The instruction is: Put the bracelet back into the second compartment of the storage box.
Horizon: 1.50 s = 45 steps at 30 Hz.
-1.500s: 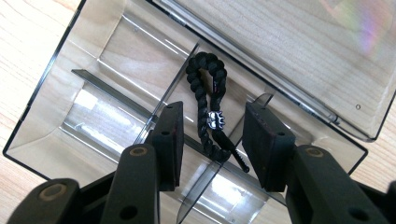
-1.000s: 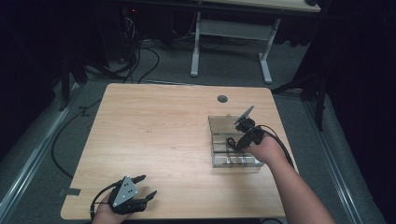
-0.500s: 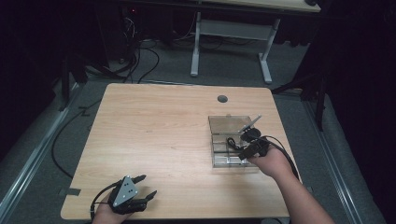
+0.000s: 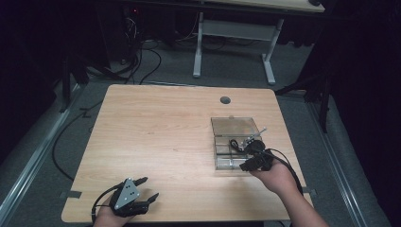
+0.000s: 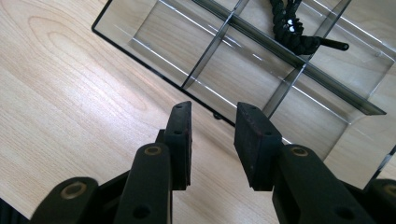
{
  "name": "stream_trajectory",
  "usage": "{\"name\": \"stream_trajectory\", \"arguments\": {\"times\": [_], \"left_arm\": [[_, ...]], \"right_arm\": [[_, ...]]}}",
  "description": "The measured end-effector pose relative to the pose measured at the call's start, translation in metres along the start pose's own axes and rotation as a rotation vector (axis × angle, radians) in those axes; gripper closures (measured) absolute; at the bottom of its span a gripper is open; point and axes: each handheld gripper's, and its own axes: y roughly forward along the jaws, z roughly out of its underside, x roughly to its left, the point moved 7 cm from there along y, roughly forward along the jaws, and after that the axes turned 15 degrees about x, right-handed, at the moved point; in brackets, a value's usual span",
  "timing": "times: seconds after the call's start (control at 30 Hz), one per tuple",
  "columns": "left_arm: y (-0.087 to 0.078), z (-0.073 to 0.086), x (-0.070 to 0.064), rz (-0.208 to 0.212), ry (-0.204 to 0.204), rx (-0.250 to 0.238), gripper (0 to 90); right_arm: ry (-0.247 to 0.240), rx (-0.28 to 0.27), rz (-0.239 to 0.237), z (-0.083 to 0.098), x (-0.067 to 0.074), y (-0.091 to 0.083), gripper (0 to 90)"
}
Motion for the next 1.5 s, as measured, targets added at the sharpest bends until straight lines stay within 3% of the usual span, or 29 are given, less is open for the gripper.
{"name": "stream_trajectory", "arguments": {"times": [0.17, 0.57, 0.8, 0.93, 1.13, 1.2, 1.3, 1.5], "left_arm": [[0.0, 0.0, 0.0, 0.0, -0.001, -0.001, 32.6], [0.0, 0.0, 0.0, -0.001, -0.003, -0.003, 32.6], [0.0, 0.0, 0.0, -0.003, -0.003, -0.003, 32.6], [0.0, 0.0, 0.0, -0.003, -0.003, -0.002, 32.6], [0.001, 0.0, 0.001, -0.002, -0.005, -0.001, 32.6], [0.001, 0.0, 0.001, -0.002, -0.003, 0.003, 32.6], [0.001, 0.0, 0.0, -0.005, 0.0, 0.006, 32.8], [0.002, -0.001, 0.0, -0.006, 0.004, 0.013, 32.9]], "right_arm": [[0.012, -0.047, 0.0, 0.007, 0.003, 0.005, 67.4], [0.01, -0.248, 0.063, 0.025, 0.012, 0.023, 69.1], [0.0, -0.357, 0.037, 0.032, 0.022, 0.035, 68.8], [0.012, -0.446, 0.007, 0.035, 0.026, 0.044, 68.5], [0.023, -0.551, -0.032, 0.04, 0.03, 0.058, 63.6], [0.032, -0.59, -0.032, 0.042, 0.031, 0.061, 62.2], [0.0, -0.661, -0.011, 0.045, 0.035, 0.058, 59.9], [-0.015, -0.656, -0.04, 0.046, 0.036, 0.059, 58.7]]}}
